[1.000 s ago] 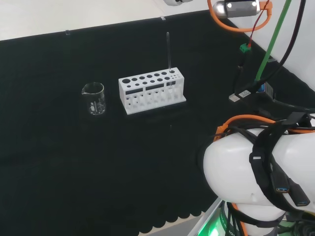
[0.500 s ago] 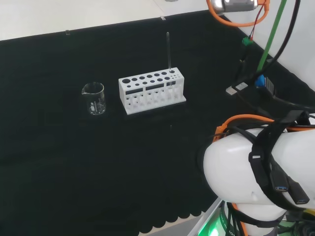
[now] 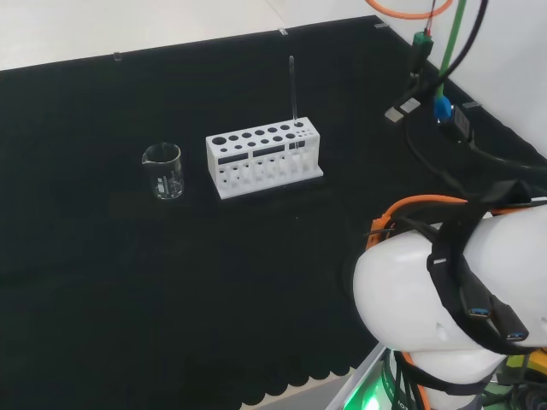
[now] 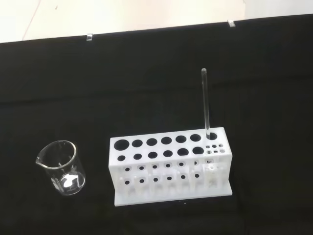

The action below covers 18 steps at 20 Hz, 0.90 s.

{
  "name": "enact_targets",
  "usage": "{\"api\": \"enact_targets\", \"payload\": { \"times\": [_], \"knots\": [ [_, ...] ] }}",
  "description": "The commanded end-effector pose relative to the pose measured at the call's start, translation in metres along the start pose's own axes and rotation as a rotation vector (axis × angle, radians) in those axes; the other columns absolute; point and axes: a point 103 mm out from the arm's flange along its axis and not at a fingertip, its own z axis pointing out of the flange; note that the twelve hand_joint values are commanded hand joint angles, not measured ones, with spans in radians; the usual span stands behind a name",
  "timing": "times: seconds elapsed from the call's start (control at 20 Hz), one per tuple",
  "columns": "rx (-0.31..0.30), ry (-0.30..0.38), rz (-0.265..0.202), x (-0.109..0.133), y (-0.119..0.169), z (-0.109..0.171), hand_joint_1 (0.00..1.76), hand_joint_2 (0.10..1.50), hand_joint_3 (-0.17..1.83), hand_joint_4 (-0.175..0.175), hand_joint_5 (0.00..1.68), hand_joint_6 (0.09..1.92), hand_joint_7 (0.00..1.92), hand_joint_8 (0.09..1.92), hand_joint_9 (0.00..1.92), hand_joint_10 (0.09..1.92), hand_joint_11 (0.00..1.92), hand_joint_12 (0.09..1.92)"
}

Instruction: Take the glass rod from the white test tube rack.

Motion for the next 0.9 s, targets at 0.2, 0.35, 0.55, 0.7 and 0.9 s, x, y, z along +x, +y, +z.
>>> {"api": "enact_targets", "payload": {
  "times": [0.2,0.35,0.55,0.7,0.9],
  "knots": [
    [0.046,0.012,-0.035,-0.003,0.052,0.013,0.41,1.04,0.27,-0.028,0.22,0.09,0.12,0.84,0.27,0.93,0.09,1.44],
    [0.063,0.014,-0.049,-0.002,0.067,0.017,0.40,1.05,0.28,-0.031,0.24,0.09,0.15,0.85,0.30,0.93,0.12,1.43],
    [0.077,0.018,-0.042,-0.002,0.089,0.022,0.41,1.06,0.29,-0.037,0.29,0.09,0.19,0.86,0.34,0.92,0.15,1.42],
    [0.070,0.035,-0.052,-0.010,0.100,0.025,0.44,1.06,0.29,-0.039,0.34,0.09,0.22,0.87,0.36,0.91,0.17,1.42],
    [0.085,0.042,-0.072,-0.010,0.122,0.036,0.49,1.04,0.29,-0.042,0.41,0.11,0.26,0.87,0.40,0.89,0.20,1.40]
  ]
}}
